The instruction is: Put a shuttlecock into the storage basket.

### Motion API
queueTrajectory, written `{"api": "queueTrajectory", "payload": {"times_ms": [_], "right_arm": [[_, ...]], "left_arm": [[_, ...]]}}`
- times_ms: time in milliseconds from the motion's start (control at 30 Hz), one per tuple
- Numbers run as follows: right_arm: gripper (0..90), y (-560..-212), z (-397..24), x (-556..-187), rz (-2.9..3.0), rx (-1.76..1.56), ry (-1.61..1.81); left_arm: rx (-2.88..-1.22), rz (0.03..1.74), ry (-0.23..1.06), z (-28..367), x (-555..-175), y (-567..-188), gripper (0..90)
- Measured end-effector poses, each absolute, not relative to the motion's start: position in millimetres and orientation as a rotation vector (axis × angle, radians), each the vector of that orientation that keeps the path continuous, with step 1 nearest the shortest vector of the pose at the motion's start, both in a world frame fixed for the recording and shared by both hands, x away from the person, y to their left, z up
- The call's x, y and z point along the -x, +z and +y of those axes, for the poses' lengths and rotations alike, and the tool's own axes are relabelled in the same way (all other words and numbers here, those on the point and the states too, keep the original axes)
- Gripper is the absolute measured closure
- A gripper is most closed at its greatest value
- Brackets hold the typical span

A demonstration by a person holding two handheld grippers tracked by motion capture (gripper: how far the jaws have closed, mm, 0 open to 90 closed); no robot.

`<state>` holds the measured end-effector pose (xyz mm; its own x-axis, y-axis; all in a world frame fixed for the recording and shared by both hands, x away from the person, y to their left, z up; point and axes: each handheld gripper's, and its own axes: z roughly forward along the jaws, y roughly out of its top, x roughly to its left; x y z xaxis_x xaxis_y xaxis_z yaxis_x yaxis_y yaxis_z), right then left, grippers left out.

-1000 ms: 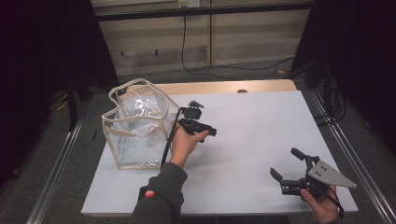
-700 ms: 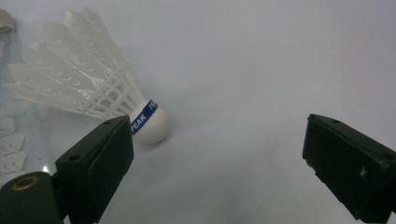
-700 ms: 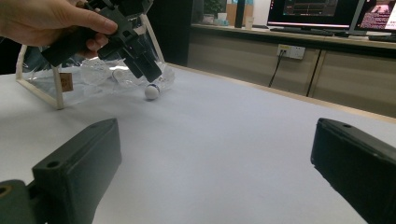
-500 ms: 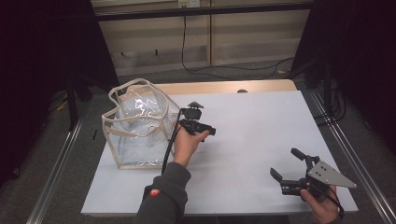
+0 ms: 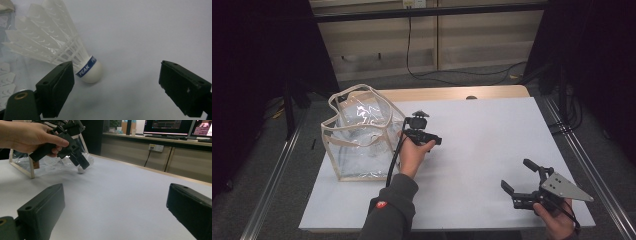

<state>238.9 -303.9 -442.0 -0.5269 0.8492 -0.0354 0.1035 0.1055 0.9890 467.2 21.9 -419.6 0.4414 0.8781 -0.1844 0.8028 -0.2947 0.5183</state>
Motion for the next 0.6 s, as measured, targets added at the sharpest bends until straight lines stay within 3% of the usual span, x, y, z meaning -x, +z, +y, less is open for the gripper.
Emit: {"api": "queueTrajectory", "payload": {"times_ms": [600], "right_arm": [[1.7,-441.9,-304.2,-238.8,1.740,-0.937,1.476]], "left_arm": [[-2.112,1.426,0.247,19.7,-468.1,-422.4,24.5]]}}
